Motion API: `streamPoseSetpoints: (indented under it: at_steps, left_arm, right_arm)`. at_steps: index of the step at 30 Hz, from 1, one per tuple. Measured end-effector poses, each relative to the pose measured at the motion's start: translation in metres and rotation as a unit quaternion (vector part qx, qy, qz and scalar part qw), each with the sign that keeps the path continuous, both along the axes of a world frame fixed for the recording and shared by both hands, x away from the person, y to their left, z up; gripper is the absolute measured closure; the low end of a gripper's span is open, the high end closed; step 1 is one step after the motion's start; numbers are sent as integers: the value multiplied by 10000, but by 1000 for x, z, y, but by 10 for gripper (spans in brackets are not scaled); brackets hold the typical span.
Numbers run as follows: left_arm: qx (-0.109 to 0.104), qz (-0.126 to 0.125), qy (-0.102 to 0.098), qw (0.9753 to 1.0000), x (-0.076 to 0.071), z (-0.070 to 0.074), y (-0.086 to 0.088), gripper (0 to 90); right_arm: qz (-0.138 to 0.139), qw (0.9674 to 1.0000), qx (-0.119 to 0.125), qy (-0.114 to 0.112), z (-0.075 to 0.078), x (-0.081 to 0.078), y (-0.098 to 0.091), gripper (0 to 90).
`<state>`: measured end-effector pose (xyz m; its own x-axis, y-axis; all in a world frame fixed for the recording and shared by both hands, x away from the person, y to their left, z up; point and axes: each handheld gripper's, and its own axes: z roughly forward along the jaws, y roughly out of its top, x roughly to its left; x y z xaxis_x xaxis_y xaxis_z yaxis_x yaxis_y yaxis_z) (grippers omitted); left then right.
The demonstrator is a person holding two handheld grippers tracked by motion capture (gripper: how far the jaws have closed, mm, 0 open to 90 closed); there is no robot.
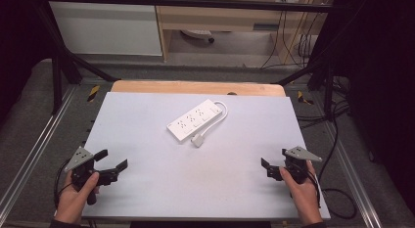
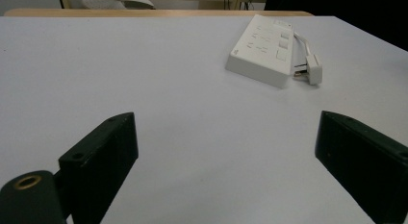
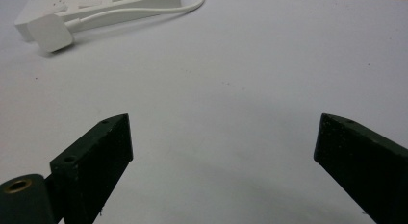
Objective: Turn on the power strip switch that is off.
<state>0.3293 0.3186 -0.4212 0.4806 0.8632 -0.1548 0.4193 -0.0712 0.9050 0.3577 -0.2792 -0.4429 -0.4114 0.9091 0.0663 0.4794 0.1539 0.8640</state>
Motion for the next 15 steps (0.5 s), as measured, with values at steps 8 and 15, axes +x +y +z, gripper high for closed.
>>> streamPoseSetpoints:
  at_steps: [8, 15]
  left_arm:
    - [-8, 12, 55, 10000, 0, 0, 0, 80]
    - [-5, -39, 67, 10000, -1, 0, -1, 75]
  right_arm:
    - [92, 9999, -135, 32, -2, -1, 4, 55]
    - [106, 9998, -170, -45, 0, -1, 6, 51]
